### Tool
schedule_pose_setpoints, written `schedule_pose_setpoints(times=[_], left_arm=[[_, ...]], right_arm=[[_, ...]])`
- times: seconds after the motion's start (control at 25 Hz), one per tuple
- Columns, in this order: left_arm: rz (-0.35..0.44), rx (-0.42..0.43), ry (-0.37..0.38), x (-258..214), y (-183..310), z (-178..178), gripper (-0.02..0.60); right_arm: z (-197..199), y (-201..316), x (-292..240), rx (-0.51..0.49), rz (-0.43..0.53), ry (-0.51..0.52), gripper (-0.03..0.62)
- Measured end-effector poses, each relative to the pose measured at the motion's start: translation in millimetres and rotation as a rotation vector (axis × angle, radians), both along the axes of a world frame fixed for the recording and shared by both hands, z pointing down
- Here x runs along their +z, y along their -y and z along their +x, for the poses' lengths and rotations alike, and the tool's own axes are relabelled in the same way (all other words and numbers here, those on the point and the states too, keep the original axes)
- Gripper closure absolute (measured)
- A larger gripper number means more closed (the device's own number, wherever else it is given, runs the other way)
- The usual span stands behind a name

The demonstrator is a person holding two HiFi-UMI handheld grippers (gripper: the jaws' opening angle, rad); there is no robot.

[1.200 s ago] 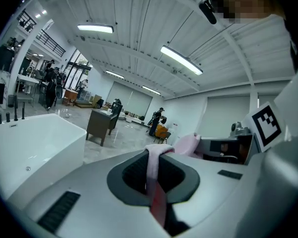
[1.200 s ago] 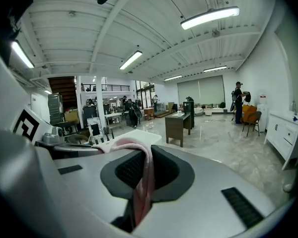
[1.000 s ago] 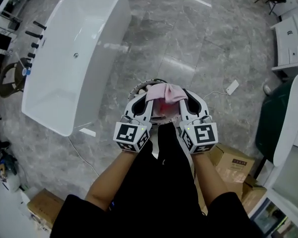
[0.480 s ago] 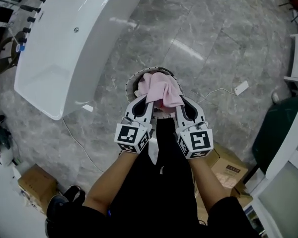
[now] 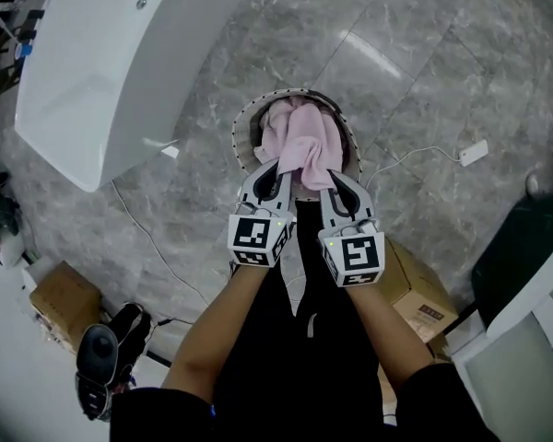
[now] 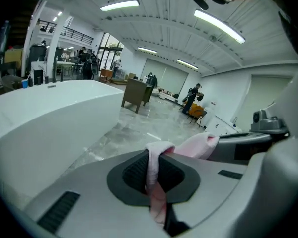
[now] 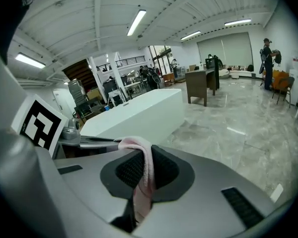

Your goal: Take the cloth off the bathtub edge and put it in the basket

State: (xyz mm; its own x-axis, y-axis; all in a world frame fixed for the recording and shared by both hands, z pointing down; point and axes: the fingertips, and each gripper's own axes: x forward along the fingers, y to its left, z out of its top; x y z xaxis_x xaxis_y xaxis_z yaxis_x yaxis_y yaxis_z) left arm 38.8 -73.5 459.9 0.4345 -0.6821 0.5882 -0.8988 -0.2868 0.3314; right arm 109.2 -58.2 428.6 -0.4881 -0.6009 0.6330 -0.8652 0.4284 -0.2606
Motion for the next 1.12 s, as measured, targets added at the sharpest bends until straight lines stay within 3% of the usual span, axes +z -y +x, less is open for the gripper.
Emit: schedule_pose_setpoints(times=[0.16, 0.28, 0.68, 0.84, 0.96, 1.12], left_arm=[[-0.025, -0.056, -0.078, 43.4, -2.3, -12.7, 0.560], [-0.064, -0.074, -0.070, 80.3, -7.4, -23.1, 0.560], [-0.142, -0.013, -0.024, 162.9, -10.7, -51.5, 0.560], [-0.187, 0.046, -0.095, 180.4, -13.6, -47.5, 0.560], [-0.193, 0.118, -0.084, 188.9, -20.7, -42.1, 0.558], [-0.238, 0.122, -0.112, 200.5, -24.8, -44.3, 0.443]], right_arm=[[-3.8, 1.8, 46.4, -0.016, -0.022, -0.009, 0.556], [-1.9, 1.3, 91.4, -0.042, -0.066, -0.038, 0.556], [1.9, 12.5, 183.8, -0.001, -0.135, -0.073, 0.556], [-4.6, 5.4, 210.5, 0.006, -0.201, -0.064, 0.556], [-6.3, 1.1, 221.4, -0.002, -0.216, -0.075, 0.556], [-5.3, 0.6, 234.0, 0.002, -0.234, -0.058, 0.554]])
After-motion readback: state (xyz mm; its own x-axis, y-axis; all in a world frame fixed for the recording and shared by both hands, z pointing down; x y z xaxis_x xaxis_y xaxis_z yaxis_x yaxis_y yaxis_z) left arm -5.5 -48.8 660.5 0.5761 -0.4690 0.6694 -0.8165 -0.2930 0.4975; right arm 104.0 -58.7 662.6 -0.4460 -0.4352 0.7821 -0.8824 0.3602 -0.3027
